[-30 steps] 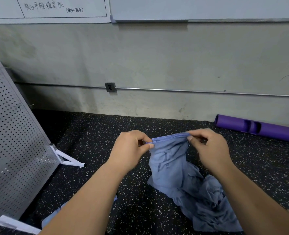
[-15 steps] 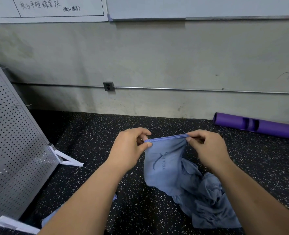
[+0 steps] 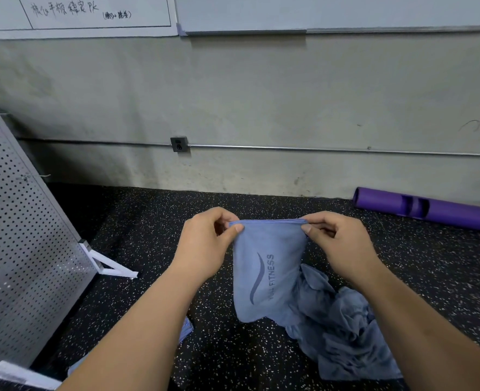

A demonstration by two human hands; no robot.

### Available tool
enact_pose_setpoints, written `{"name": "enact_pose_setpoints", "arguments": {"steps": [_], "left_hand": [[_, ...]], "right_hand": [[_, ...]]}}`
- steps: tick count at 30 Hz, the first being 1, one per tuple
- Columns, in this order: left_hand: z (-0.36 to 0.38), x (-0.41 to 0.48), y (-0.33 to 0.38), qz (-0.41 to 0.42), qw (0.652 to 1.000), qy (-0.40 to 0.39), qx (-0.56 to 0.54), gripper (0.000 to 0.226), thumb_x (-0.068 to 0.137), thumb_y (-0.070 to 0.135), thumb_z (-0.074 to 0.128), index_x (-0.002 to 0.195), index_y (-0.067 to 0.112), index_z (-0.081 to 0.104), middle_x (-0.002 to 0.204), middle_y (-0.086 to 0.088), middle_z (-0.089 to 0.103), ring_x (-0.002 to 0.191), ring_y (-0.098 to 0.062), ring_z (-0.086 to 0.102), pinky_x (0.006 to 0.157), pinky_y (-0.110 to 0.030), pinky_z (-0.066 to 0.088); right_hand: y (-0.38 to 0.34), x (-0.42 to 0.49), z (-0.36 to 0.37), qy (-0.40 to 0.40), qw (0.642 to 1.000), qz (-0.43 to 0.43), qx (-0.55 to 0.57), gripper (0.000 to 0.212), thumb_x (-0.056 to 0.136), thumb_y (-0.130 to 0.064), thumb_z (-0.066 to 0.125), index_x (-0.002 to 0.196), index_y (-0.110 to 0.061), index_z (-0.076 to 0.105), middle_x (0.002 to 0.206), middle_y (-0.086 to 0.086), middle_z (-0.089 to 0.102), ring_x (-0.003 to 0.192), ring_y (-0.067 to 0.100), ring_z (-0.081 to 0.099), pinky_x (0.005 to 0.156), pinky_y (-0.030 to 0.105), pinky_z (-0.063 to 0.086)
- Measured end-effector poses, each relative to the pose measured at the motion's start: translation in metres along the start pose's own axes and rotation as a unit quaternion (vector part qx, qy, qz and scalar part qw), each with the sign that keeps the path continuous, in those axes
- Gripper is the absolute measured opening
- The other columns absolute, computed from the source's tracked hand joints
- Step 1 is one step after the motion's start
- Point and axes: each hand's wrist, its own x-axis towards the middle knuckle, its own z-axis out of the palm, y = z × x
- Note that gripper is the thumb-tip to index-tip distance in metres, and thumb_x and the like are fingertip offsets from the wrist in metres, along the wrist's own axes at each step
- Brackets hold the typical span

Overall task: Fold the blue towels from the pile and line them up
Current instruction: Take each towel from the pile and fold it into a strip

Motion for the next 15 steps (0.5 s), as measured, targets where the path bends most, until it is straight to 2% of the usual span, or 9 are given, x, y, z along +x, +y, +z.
{"name": "enact_pose_setpoints", "arguments": {"steps": [3,5,7,10,12,15], "left_hand": [[-0.003,-0.003,-0.004,-0.002,0.997,-0.027,0.069,0.011,0.095,0.029,0.076,0.097,0.036,0.068,0.086,0.017,0.069,0.085,-0.004,0.063,0.081,-0.031,0.053],[-0.003,-0.004,-0.008,-0.008,0.993,-0.063,0.104,0.02,0.095,0.036,0.076,0.11,0.038,0.064,0.089,0.017,0.067,0.092,-0.01,0.063,0.087,-0.038,0.054],[-0.002,-0.006,-0.008,-0.002,0.987,-0.107,0.118,0.037,0.092,0.046,0.077,0.125,0.038,0.06,0.095,0.02,0.066,0.102,-0.011,0.059,0.091,-0.035,0.052],[0.005,-0.011,0.0,0.056,0.98,-0.158,0.111,0.056,0.089,0.053,0.079,0.138,0.039,0.057,0.113,0.024,0.061,0.115,-0.007,0.05,0.1,-0.027,0.044],[0.012,-0.014,0.008,0.105,0.975,-0.169,0.103,0.051,0.089,0.05,0.08,0.136,0.039,0.061,0.117,0.024,0.063,0.115,-0.004,0.051,0.102,-0.026,0.043],[0.024,-0.015,0.016,0.136,0.971,-0.167,0.108,0.023,0.094,0.044,0.076,0.115,0.037,0.072,0.101,0.02,0.069,0.098,-0.004,0.06,0.093,-0.035,0.052]], "right_hand": [[-0.006,-0.004,0.005,-0.017,1.0,-0.019,0.005,0.02,0.093,-0.006,0.079,0.104,-0.022,0.083,0.091,-0.009,0.08,0.09,0.012,0.075,0.086,0.023,0.06],[-0.009,-0.008,0.008,-0.038,0.999,-0.035,-0.004,0.023,0.092,-0.008,0.08,0.103,-0.028,0.083,0.091,-0.013,0.08,0.09,0.007,0.075,0.087,0.023,0.059],[-0.015,-0.013,0.011,-0.059,0.996,-0.057,-0.024,0.026,0.091,-0.008,0.081,0.106,-0.03,0.081,0.092,-0.017,0.079,0.092,0.002,0.074,0.089,0.018,0.056],[-0.023,-0.02,0.016,-0.099,0.99,-0.077,-0.057,0.03,0.089,-0.01,0.082,0.107,-0.034,0.075,0.09,-0.019,0.078,0.095,-0.001,0.073,0.094,0.014,0.05],[-0.026,-0.024,0.02,-0.125,0.986,-0.085,-0.077,0.026,0.089,-0.015,0.083,0.102,-0.033,0.069,0.088,-0.019,0.078,0.094,0.0,0.072,0.093,0.019,0.048],[-0.027,-0.027,0.022,-0.125,0.985,-0.094,-0.07,0.023,0.088,-0.019,0.084,0.094,-0.031,0.066,0.086,-0.016,0.078,0.09,0.003,0.072,0.087,0.02,0.05]]}}
